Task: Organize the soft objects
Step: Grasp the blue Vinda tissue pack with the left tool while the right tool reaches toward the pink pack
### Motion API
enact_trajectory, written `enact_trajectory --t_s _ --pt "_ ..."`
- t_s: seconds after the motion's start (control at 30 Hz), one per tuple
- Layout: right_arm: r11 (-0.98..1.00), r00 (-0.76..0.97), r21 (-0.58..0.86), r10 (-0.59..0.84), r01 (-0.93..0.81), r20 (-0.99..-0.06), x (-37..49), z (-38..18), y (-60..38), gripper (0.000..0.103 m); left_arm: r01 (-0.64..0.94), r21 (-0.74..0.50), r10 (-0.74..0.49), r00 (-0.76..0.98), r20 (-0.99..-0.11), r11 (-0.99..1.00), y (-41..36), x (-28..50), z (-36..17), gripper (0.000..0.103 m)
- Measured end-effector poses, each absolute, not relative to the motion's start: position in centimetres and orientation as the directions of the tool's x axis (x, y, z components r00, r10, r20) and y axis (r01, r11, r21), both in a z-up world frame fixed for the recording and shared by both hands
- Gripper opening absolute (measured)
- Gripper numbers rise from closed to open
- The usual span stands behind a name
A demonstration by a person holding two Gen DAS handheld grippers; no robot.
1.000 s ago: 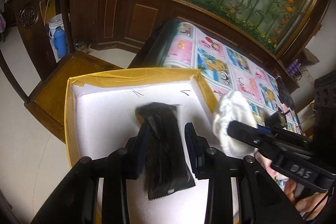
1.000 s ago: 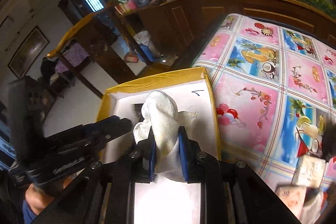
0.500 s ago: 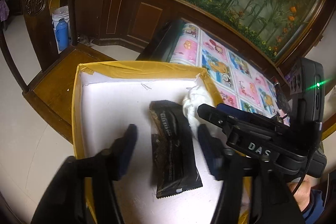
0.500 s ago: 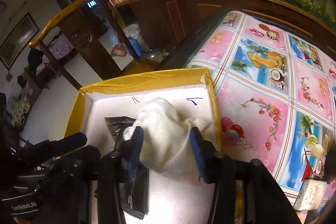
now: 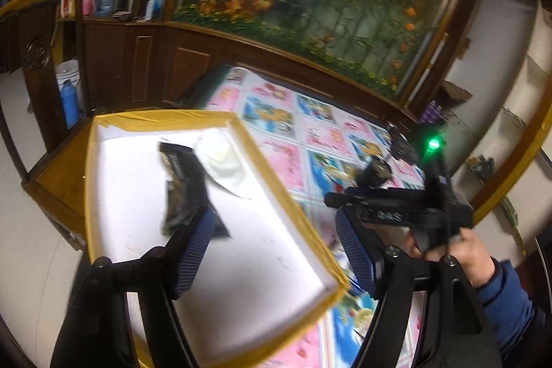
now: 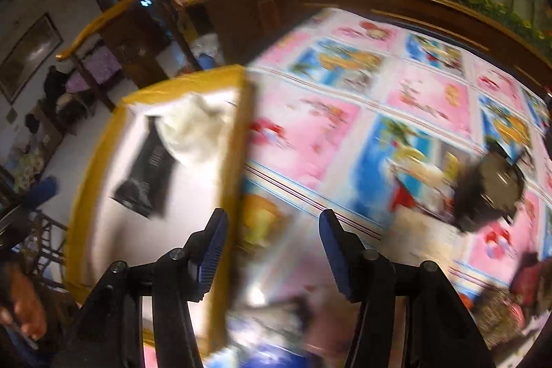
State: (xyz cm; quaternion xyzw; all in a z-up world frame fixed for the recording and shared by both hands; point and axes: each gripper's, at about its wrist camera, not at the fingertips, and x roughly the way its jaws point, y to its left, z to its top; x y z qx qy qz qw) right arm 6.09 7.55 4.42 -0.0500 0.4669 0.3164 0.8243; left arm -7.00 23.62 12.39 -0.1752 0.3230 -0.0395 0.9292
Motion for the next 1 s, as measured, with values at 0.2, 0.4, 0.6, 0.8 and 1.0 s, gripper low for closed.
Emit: enact_trajectory --t_s 0.2,0.4,0.6,0.8,1.0 --pt "0.761 0.306 0.171 0.441 -0.625 -0.844 5.2 1.5 5.3 0.059 0.024 -0.365 -0.257 0.753 -0.606 0.931 18.1 -8.4 11.0 0.073" --pt "0.708 0.273 0.158 0.455 -0.688 -0.847 0.9 1.4 2.1 0.059 0.069 -0.378 -0.309 0.715 -0.627 0.923 14.0 -9.6 9.8 0.073" --pt "0.635 0.199 0.215 0.515 -0.742 -0.834 -4.8 1.6 -3.3 0.059 0.097 -0.328 -0.305 0.67 -0.677 0.94 10.4 -9.5 8.4 0.076" --pt "0.526 0.251 0.366 0.773 -0.768 -0.583 -5.8 5.1 -10.2 0.06 0.07 -0.289 -0.268 0.624 -0.734 0.955 7.2 -6.8 7.1 0.076" --pt "0.552 0.318 0.515 0.82 -0.656 -0.475 -3.6 4.7 -14.8 0.06 0.001 -0.164 -0.131 0.613 -0.78 0.986 5.1 -2.1 6.7 0.076"
